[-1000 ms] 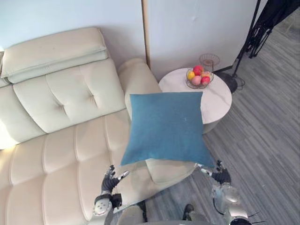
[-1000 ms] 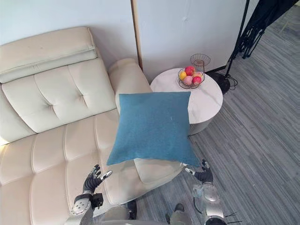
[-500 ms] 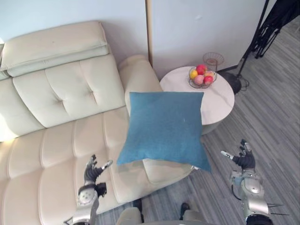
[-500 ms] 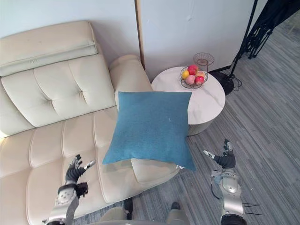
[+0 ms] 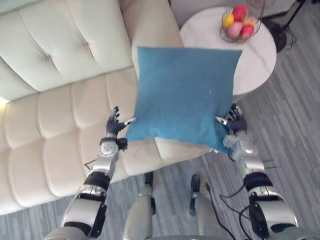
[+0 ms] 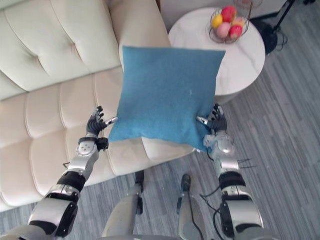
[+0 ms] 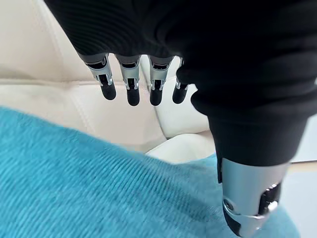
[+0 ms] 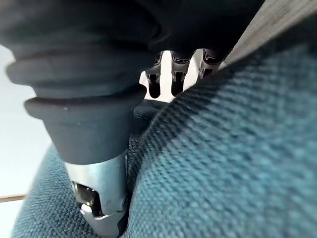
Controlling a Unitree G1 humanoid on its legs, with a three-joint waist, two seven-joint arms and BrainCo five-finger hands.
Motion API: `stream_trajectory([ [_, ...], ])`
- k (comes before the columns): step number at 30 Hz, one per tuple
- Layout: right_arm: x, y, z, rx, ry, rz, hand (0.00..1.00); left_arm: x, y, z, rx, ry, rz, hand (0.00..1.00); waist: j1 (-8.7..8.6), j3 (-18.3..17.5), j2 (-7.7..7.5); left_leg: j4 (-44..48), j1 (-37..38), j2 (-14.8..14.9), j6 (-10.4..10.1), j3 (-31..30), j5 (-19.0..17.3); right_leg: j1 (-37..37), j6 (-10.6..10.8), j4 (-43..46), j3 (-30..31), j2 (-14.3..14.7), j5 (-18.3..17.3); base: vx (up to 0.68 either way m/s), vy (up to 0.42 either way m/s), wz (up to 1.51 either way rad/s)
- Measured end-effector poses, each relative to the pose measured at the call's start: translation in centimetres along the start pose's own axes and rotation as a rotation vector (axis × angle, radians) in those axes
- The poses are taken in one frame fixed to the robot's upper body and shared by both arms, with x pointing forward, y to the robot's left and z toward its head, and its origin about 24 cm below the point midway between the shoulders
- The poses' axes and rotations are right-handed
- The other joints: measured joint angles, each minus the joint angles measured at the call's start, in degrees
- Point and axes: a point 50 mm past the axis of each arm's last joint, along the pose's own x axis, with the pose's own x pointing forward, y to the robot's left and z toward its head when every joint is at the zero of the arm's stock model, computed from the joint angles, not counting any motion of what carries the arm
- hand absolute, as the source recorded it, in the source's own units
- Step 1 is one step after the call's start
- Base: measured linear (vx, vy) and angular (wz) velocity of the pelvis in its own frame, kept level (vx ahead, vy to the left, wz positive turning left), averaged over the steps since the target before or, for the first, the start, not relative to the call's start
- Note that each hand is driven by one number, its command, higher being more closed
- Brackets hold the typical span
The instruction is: Pick up cushions and gather them together orderly.
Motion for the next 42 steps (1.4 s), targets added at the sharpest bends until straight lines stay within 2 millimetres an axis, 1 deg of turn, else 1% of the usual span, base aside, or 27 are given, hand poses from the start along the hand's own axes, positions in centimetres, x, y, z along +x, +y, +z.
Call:
stream_trajectory([
  [1, 0.2, 0.4, 0.3, 0.006, -0.003, 0.004, 1.0, 0.2, -0.5, 0.3, -0.006, -0.002, -0.01, 1.0, 0.0, 0.5, 0.03, -0.5, -0.1, 0.0, 0.0, 0.0, 0.4, -0.5, 0.0, 0.4, 0.1, 0.0, 0.0, -0.14, -0.014, 0.0],
  [3, 0.9, 2.4, 1.3, 0.024, -0.02, 0.026, 1.0, 0.7, -3.0, 1.6, -0.008, -0.022, -0.06, 1.0, -0.02, 2.5, 0.06, -1.9, -0.3, 0.1, -0.2, 0.1, 1.6, -2.3, 0.0, 2.2, 0.5, 0.0, 0.0, -0.14, -0.017, -0.02],
  [6, 1.2, 3.2, 2.2, 0.022, -0.048, 0.033, 1.0, 0.9, -4.5, 2.6, -0.021, -0.048, -0.07, 1.0, -0.03, 3.0, 0.14, -2.1, -0.7, 0.1, -0.5, 0.2, 1.8, -4.0, 0.1, 3.9, 1.1, 0.1, -0.2, -0.09, -0.019, -0.08],
  [8, 1.3, 2.9, 2.6, 0.01, -0.064, 0.021, 1.0, 1.3, -4.0, 3.5, -0.021, -0.072, -0.048, 1.0, 0.1, 3.1, 0.32, -2.9, -0.7, 0.5, -1.1, 0.2, 2.2, -4.4, 0.1, 4.3, 1.1, 0.4, -0.2, -0.05, -0.039, -0.02],
  [10, 1.3, 3.0, 2.8, -0.007, -0.082, 0.028, 1.0, 1.6, -3.6, 4.1, -0.031, -0.09, -0.039, 1.0, 0.09, 3.1, 0.35, -3.1, -1.0, 0.7, -1.2, 0.1, 2.4, -4.9, 0.0, 4.9, 1.0, 0.6, -0.5, -0.02, -0.044, 0.02],
  [12, 1.3, 3.1, 3.5, -0.011, -0.11, 0.035, 1.0, 1.6, -3.6, 4.8, -0.061, -0.115, -0.041, 1.0, 0.12, 3.2, 0.51, -3.1, -0.9, 0.9, -1.0, 0.0, 2.6, -5.0, 0.0, 5.1, 0.9, 0.8, -0.7, 0.01, -0.05, 0.02],
  [14, 1.1, 3.3, 4.8, -0.004, -0.17, 0.052, 1.0, 1.5, -3.7, 6.2, -0.093, -0.174, -0.05, 1.0, 0.15, 3.2, 0.63, -3.1, -0.9, 0.9, -1.0, -0.1, 2.8, -5.0, -0.1, 5.2, 0.9, 0.8, -0.9, 0.04, -0.044, 0.0],
  [15, 1.0, 3.3, 5.0, -0.005, -0.185, 0.058, 1.0, 1.4, -3.6, 6.7, -0.1, -0.194, -0.052, 1.0, 0.15, 3.2, 0.63, -3.1, -0.9, 0.9, -1.1, -0.1, 3.0, -5.0, -0.1, 5.2, 0.9, 0.8, -0.9, 0.07, -0.04, 0.0],
  [16, 0.5, 3.2, 5.5, -0.012, -0.221, 0.07, 1.0, 1.2, -3.6, 7.9, -0.119, -0.249, -0.06, 1.0, 0.15, 3.2, 0.63, -3.1, -0.8, 0.9, -1.1, -0.1, 3.0, -4.8, -0.2, 5.2, 0.9, 0.8, -1.0, 0.07, -0.029, 0.02],
  [17, 0.3, 3.1, 5.6, -0.012, -0.231, 0.072, 1.0, 1.1, -3.7, 8.3, -0.127, -0.27, -0.064, 1.0, 0.18, 3.2, 0.64, -3.1, -0.6, 0.9, -1.1, -0.2, 3.0, -4.6, -0.2, 5.2, 0.9, 0.8, -1.1, 0.11, -0.039, 0.08],
  [18, -0.5, 2.9, 5.3, -0.005, -0.248, 0.079, 1.0, 0.3, -3.8, 9.0, -0.152, -0.319, -0.076, 1.0, 0.19, 3.2, 0.65, -3.1, 0.2, 0.9, -1.2, -0.5, 3.0, -3.4, -0.1, 4.9, 0.9, 0.8, -1.2, 0.09, -0.026, 0.14],
  [19, -1.4, 2.8, 4.9, 0.004, -0.254, 0.081, 1.0, -0.4, -3.9, 9.1, -0.172, -0.342, -0.084, 1.0, 0.1, 3.2, 0.66, -3.1, 1.3, 0.8, -1.2, -0.8, 3.0, -2.0, -0.1, 4.5, 0.9, 0.8, -1.5, 0.11, -0.026, 0.18],
  [20, -1.9, 2.6, 4.4, 0.005, -0.253, 0.082, 1.0, -1.0, -3.9, 8.8, -0.185, -0.349, -0.088, 1.0, 0.03, 3.2, 0.67, -3.1, 2.2, 0.7, -1.2, -1.1, 3.0, -0.8, -0.1, 4.4, 0.9, 0.8, -1.7, 0.12, -0.025, 0.3],
  [21, -3.4, 2.2, 3.2, 0.007, -0.24, 0.082, 1.0, -2.3, -4.1, 7.9, -0.212, -0.348, -0.102, 1.0, -0.13, 3.1, 0.74, -3.1, 4.7, 0.5, -1.2, -1.6, 3.0, 2.5, 0.0, 3.7, 0.9, 0.6, -2.4, 0.11, -0.024, 0.27],
  [22, -3.7, 2.1, 3.0, 0.008, -0.238, 0.082, 1.0, -2.5, -4.2, 7.7, -0.217, -0.347, -0.104, 1.0, -0.12, 2.9, 0.73, -3.1, 5.0, 0.4, -1.2, -1.6, 3.0, 3.0, -0.1, 3.7, 0.9, 0.5, -2.6, 0.1, -0.024, 0.35],
  [24, -5.6, 2.0, 1.9, -0.025, -0.232, 0.098, 1.0, -4.7, -4.2, 5.8, -0.257, -0.317, -0.109, 1.0, -0.13, 1.2, 1.55, -3.2, 6.3, 0.3, -1.3, -3.0, 2.9, 5.3, -0.1, 3.4, 0.0, 0.5, -3.9, 0.05, -0.028, 0.32],
  [25, -6.0, 1.9, 1.6, -0.032, -0.23, 0.098, 1.0, -5.2, -4.2, 5.3, -0.265, -0.304, -0.108, 1.0, -0.11, 0.7, 1.86, -3.2, 6.3, 0.4, -1.3, -3.2, 2.9, 5.6, -0.1, 3.4, -0.5, 0.5, -4.1, 0.04, -0.031, 0.33],
  [26, -6.6, 1.8, 1.3, -0.048, -0.227, 0.099, 1.0, -6.2, -4.2, 4.3, -0.274, -0.282, -0.112, 1.0, -0.04, -0.1, 2.47, -3.2, 6.8, 0.5, -1.3, -3.5, 2.9, 6.5, -0.2, 3.4, -1.2, 0.6, -4.3, 0.01, -0.016, 0.25],
  [28, -7.5, 2.0, 0.7, -0.056, -0.216, 0.12, 1.0, -7.9, -3.9, 2.9, -0.292, -0.247, -0.106, 1.0, 0.12, -0.6, 2.75, -3.2, 9.3, 0.5, -1.6, -4.2, 2.6, 9.5, -0.2, 3.4, -2.0, 0.5, -4.8, -0.01, -0.019, 0.28],
  [30, -9.3, 2.3, 0.2, -0.061, -0.218, 0.147, 1.0, -10.1, -3.6, 1.5, -0.33, -0.209, -0.087, 1.0, 0.07, -3.7, 3.34, -3.3, 9.9, 0.5, -1.5, -5.4, 1.5, 11.0, 0.0, 3.5, -3.7, 0.5, -5.7, -0.01, 0.009, 0.39],
  [31, -9.7, 2.4, 0.1, -0.059, -0.217, 0.153, 1.0, -10.7, -3.4, 1.2, -0.337, -0.202, -0.081, 1.0, 0.07, -4.2, 3.28, -3.3, 10.3, 0.5, -1.5, -5.6, 1.5, 11.5, 0.0, 3.6, -4.0, 0.4, -5.8, -0.01, 0.023, 0.29],
  [33, -11.2, 3.3, -0.4, -0.068, -0.212, 0.198, 1.0, -12.8, -2.7, 0.2, -0.352, -0.178, -0.056, 1.0, 0.81, -7.3, 3.27, -3.5, 11.0, 0.3, -1.5, -6.2, 1.5, 12.8, 0.2, 3.6, -4.7, 0.3, -6.2, -0.04, 0.014, 0.21],
  [35, -11.6, 3.6, -0.7, -0.081, -0.209, 0.215, 1.0, -13.4, -2.5, -0.1, -0.357, -0.171, -0.047, 1.0, 1.51, -8.0, 3.31, -3.6, 11.8, 0.3, -1.6, -6.3, 1.1, 13.8, 0.3, 3.3, -5.0, 0.3, -6.4, -0.05, 0.005, 0.17],
  [38, -12.6, 4.1, -1.6, -0.117, -0.184, 0.248, 1.0, -15.1, -1.8, -1.3, -0.357, -0.125, -0.02, 1.0, 2.05, -11.1, 3.35, -3.6, 12.3, 0.0, -1.5, -8.3, 0.8, 15.8, 0.4, 2.7, -6.6, 0.2, -7.2, -0.03, 0.006, 0.32],
  [39, -12.8, 4.2, -1.6, -0.116, -0.182, 0.252, 1.0, -15.3, -1.8, -1.5, -0.356, -0.116, -0.017, 1.0, 2.41, -11.3, 3.44, -3.6, 12.3, -0.1, -1.5, -8.8, 0.9, 16.1, 0.4, 2.7, -7.0, 0.2, -7.2, -0.01, 0.006, 0.28],
  [40, -13.1, 4.2, -1.6, -0.113, -0.182, 0.258, 1.0, -15.5, -1.7, -1.7, -0.355, -0.108, -0.014, 1.0, 3.26, -11.7, 3.51, -3.4, 12.1, -0.1, -1.7, -9.5, 1.1, 16.2, 0.4, 2.8, -7.7, 0.2, -7.2, -0.02, -0.005, 0.38],
  [42, -13.1, 4.4, -1.6, -0.113, -0.183, 0.264, 1.0, -15.6, -1.7, -1.8, -0.354, -0.104, -0.013, 1.0, 3.2, -12.2, 3.81, -3.0, 10.5, -0.3, -2.1, -11.9, 2.3, 16.1, 0.3, 3.6, -10.2, 0.2, -7.3, -0.03, -0.017, 0.63],
])
